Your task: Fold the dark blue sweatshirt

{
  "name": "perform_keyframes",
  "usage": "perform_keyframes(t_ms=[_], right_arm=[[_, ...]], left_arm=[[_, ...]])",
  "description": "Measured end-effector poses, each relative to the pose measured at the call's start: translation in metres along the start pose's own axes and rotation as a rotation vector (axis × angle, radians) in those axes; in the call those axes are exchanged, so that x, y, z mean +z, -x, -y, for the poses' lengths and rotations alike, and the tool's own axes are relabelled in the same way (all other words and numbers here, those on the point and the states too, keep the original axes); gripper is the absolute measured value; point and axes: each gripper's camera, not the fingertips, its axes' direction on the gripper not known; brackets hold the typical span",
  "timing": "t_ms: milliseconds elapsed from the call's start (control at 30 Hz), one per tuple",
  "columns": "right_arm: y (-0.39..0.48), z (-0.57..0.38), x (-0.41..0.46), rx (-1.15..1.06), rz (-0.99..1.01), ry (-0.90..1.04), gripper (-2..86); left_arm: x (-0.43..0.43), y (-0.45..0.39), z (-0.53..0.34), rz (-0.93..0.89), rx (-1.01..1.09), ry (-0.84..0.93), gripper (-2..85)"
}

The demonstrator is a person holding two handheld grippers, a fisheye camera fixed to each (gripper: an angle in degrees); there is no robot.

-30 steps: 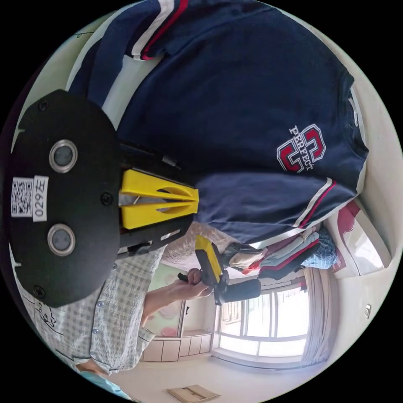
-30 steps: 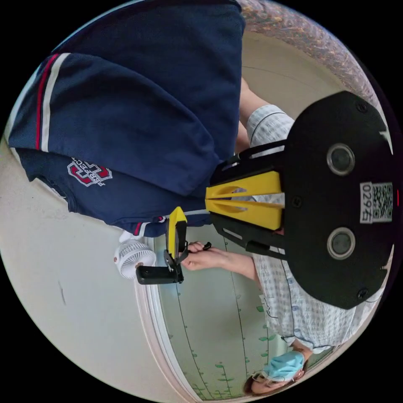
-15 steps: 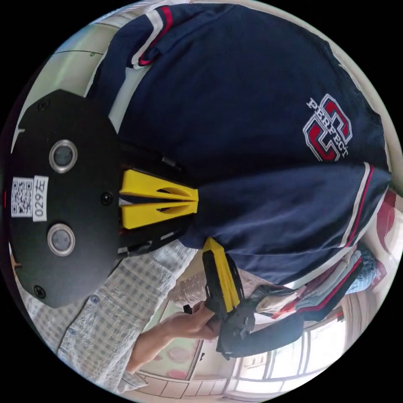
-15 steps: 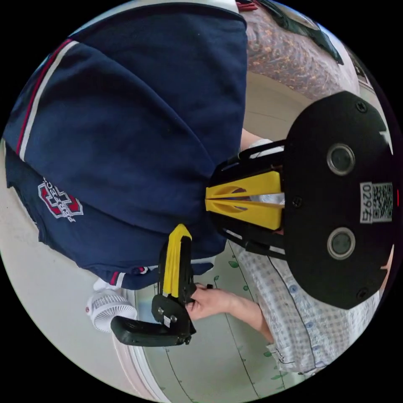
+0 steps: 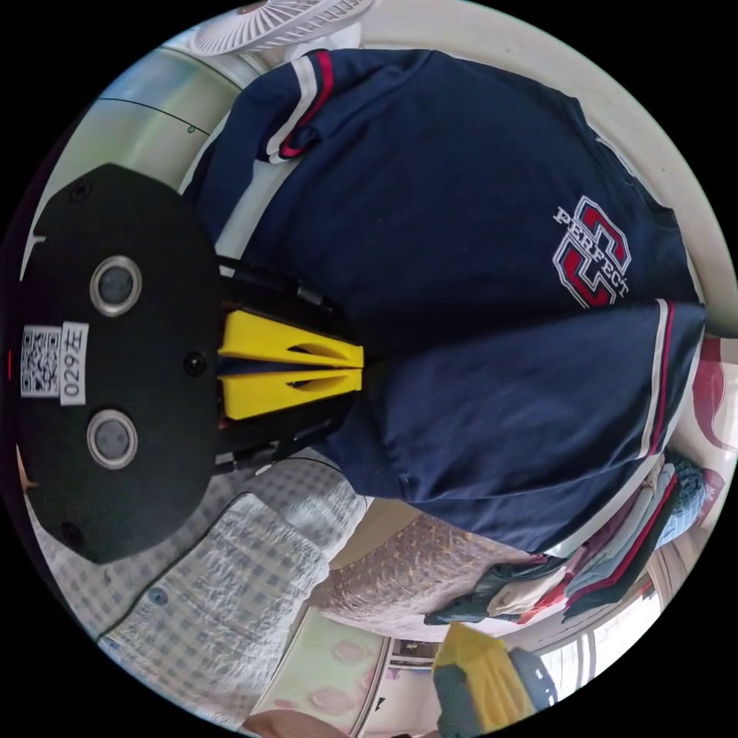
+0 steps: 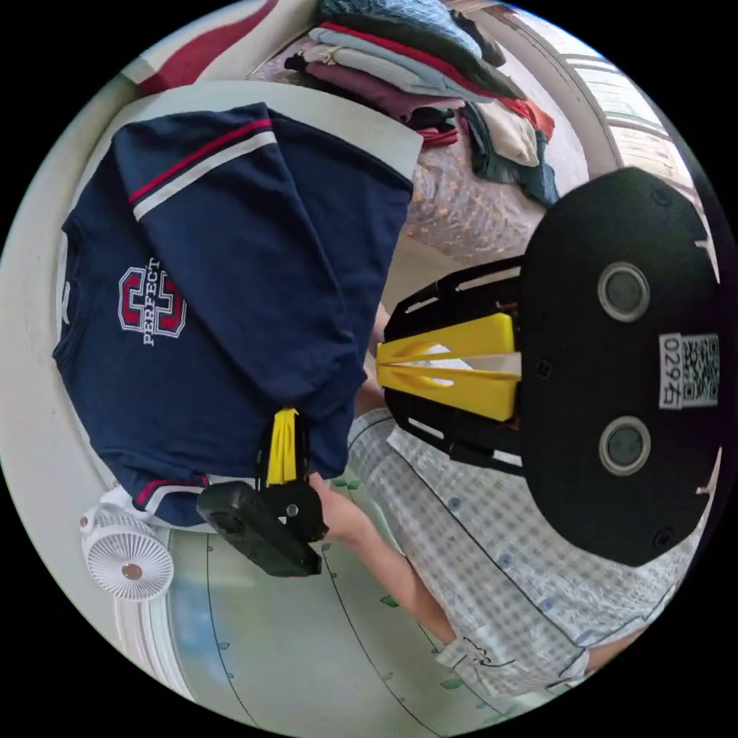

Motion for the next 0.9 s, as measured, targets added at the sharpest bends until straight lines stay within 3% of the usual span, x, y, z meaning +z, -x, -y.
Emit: perform_keyframes(t_ms=[100, 233, 433, 633, 900], right_arm=[[0.068, -0.008, -0.060, -0.111, -0.019, 0.123, -0.5], [0.174, -0.024, -0.112, -0.216, -0.340, 0.211, -0.5], [0.280, -0.034, -0.125, -0.275, -0.465, 0.301, -0.5], [0.332, -0.022, -0.099, -0.304, -0.505, 0.450, -0.5], [0.358, -0.006, -0.101, -0.278, -0.582, 0.462, -0.5]], left_arm=[[-0.004, -0.004, 0.004, 0.000, 0.006, 0.007, -1.0], [-0.009, 0.001, 0.005, -0.059, -0.005, 0.004, -1.0], [-0.017, -0.003, 0.009, -0.051, -0.001, 0.023, -1.0], [-0.025, 0.005, 0.002, -0.101, -0.026, 0.002, -1.0], [-0.037, 0.007, -0.004, -0.104, -0.019, 0.019, -1.0]])
